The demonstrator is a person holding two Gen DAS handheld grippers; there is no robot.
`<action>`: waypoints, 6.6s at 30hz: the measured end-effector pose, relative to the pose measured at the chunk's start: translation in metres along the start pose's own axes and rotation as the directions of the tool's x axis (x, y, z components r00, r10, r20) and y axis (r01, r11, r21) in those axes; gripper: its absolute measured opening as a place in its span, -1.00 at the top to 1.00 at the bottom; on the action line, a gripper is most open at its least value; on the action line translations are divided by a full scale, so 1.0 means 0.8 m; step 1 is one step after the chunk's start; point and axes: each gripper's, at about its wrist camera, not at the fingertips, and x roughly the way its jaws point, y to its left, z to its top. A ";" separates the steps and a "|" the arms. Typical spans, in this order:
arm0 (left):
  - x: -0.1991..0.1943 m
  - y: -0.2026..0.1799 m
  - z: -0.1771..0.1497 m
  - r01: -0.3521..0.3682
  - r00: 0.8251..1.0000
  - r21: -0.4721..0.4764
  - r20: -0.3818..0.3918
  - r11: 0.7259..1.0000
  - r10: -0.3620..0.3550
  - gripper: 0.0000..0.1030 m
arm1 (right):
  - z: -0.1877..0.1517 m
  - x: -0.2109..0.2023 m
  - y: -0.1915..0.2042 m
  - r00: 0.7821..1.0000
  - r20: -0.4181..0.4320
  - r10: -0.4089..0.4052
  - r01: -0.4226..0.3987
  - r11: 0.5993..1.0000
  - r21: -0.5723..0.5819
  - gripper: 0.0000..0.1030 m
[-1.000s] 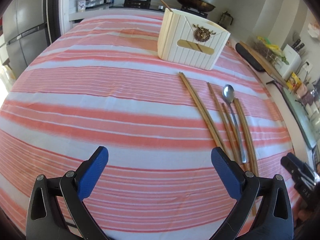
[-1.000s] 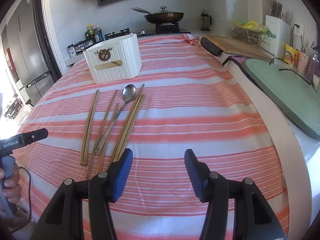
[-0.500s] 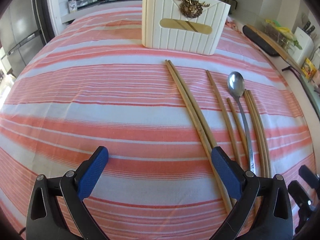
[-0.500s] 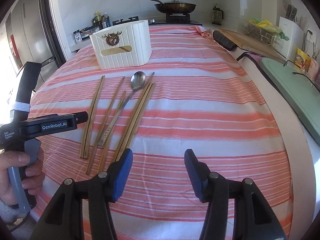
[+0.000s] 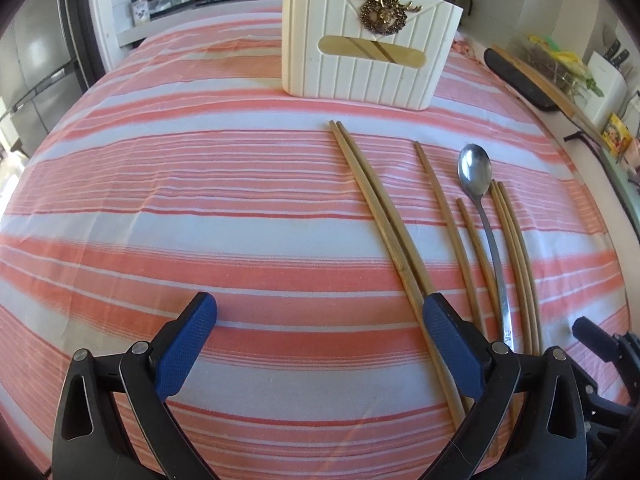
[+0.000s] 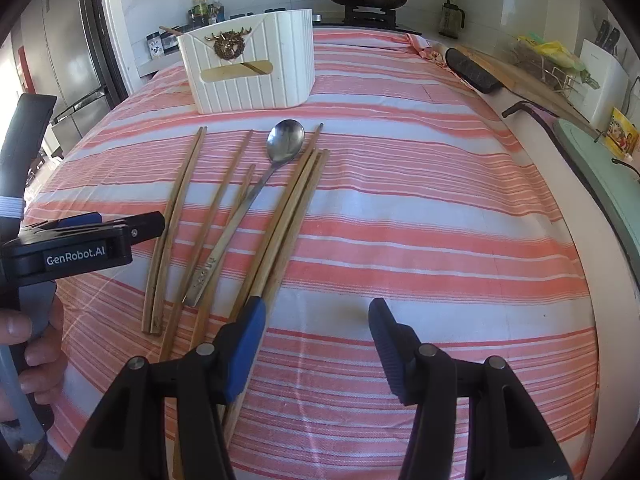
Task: Organize utensils
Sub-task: 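Move both tools back down to the remaining chopsticks and spoon, then grasp a wooden chopstick with the right tool, then close the left tool on another wooden chopstick while the right tool holds its chopstick, then carry both chopsticks up and over the white holder with both tools, then open the left tool while the right tool opens, dropping both chopsticks into the holder, then move both open tools down to the remaining chopsticks beside the spoon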
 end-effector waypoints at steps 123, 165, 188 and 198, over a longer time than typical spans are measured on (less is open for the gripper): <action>-0.101 0.052 0.361 0.285 0.895 0.099 0.330 0.953 -0.302 0.92 | 0.421 -0.056 0.033 0.758 0.632 0.161 -0.114 0.987 -0.115 0.86; -0.093 0.078 -0.027 0.221 0.973 0.016 0.057 0.975 -0.222 -0.73 | -0.026 -0.066 -0.042 0.969 0.246 -0.019 0.004 0.998 0.060 0.03; -0.076 0.082 -0.044 0.158 0.987 -0.028 0.029 0.987 -0.157 -0.77 | -0.037 -0.056 -0.031 0.974 0.225 0.002 -0.017 0.998 0.067 0.03; -0.072 0.082 -0.049 0.137 0.990 -0.031 0.019 0.990 -0.137 -0.78 | -0.039 -0.054 -0.030 0.975 0.221 0.007 -0.024 0.997 0.074 0.03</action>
